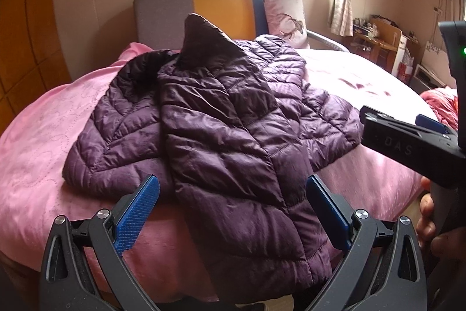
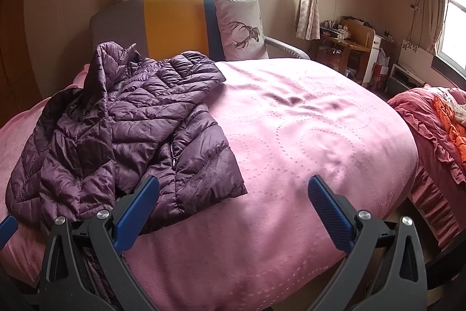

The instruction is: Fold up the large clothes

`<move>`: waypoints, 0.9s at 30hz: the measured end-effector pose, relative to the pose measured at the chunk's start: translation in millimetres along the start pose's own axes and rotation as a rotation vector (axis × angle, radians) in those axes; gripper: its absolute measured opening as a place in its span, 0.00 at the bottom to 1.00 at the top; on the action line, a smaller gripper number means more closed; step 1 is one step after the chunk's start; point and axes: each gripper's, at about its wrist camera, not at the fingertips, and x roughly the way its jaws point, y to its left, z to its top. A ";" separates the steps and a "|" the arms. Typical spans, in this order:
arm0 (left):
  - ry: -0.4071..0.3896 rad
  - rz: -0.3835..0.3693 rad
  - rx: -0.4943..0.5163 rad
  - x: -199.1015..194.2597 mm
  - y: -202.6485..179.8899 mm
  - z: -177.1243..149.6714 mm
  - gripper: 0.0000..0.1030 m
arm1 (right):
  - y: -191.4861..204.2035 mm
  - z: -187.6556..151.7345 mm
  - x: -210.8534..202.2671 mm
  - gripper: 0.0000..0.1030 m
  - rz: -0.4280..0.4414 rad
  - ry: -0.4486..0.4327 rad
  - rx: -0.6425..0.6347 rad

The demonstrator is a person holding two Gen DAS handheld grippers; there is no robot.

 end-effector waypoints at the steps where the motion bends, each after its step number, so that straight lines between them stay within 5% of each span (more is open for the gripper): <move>1: 0.007 -0.002 0.009 1.5 -1.3 -0.5 0.97 | -0.5 -0.3 0.8 0.98 0.000 0.002 0.001; 9: 0.108 -0.061 0.172 22.2 -29.3 -17.7 0.95 | -8.6 1.1 9.0 0.98 -0.017 0.012 0.007; 13: 0.170 -0.062 0.245 44.7 -39.4 -34.7 0.77 | -14.0 1.4 13.1 0.98 -0.018 0.022 0.017; 15: 0.154 -0.077 0.246 45.7 -35.3 -37.0 0.56 | -14.5 1.5 14.5 0.98 -0.009 0.029 0.016; 18: 0.127 -0.145 0.192 37.4 -19.2 -33.5 0.22 | -14.2 1.9 15.5 0.98 0.017 0.031 0.009; 20: 0.126 -0.216 0.134 30.7 -2.5 -27.0 0.12 | -13.4 4.0 15.2 0.98 0.040 0.027 0.005; 23: 0.097 -0.344 0.004 13.0 33.4 -10.1 0.09 | -13.1 11.6 12.1 0.98 0.091 0.007 0.007; 27: -0.015 -0.365 -0.185 -16.7 101.6 22.3 0.08 | -1.8 27.0 13.8 0.98 0.167 -0.013 -0.030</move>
